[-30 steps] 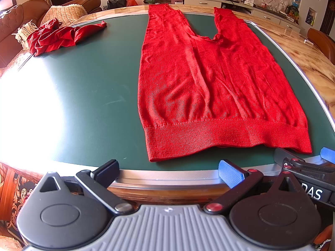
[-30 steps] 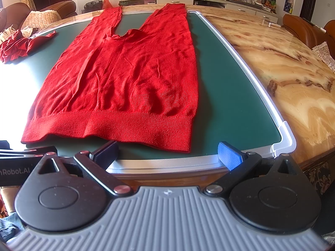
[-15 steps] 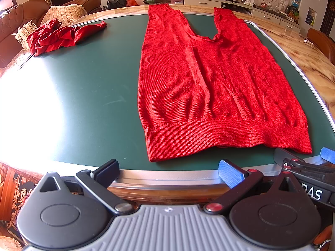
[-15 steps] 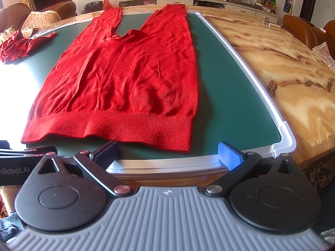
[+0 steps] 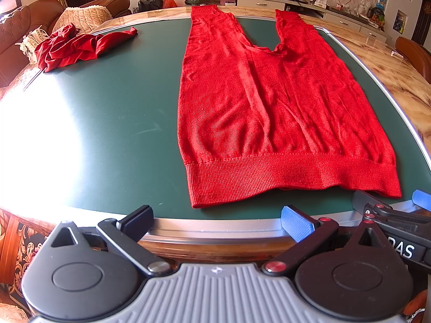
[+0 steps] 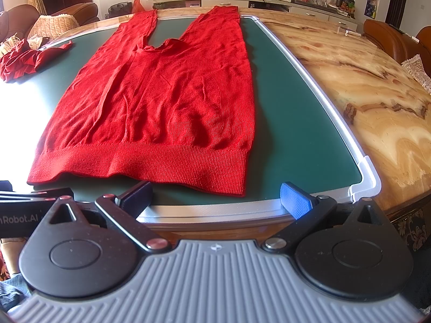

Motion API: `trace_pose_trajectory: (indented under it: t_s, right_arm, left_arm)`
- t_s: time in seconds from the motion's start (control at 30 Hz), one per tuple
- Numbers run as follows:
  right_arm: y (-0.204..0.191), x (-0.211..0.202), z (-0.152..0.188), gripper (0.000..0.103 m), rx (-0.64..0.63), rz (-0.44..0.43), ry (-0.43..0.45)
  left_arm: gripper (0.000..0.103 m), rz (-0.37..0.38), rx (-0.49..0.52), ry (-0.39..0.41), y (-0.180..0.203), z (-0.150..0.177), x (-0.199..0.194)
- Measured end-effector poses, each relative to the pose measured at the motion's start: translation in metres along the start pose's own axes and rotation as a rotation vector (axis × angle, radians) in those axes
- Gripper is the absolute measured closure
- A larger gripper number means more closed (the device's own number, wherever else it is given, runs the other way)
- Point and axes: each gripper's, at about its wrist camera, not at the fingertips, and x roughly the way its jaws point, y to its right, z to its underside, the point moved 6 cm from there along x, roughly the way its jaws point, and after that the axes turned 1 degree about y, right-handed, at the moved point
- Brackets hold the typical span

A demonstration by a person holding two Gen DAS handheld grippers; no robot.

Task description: Fold clothes

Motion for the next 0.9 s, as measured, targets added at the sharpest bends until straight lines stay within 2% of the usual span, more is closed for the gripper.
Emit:
trace_pose_trajectory:
  t_s: [0.9]
  right_arm:
    - [0.0006, 0.0003, -0.0011, 0.0, -0.009, -0.008, -0.003]
  left_arm:
    - [0.0, -0.001, -0.001, 0.001, -0.0007, 0.0003, 0.0002]
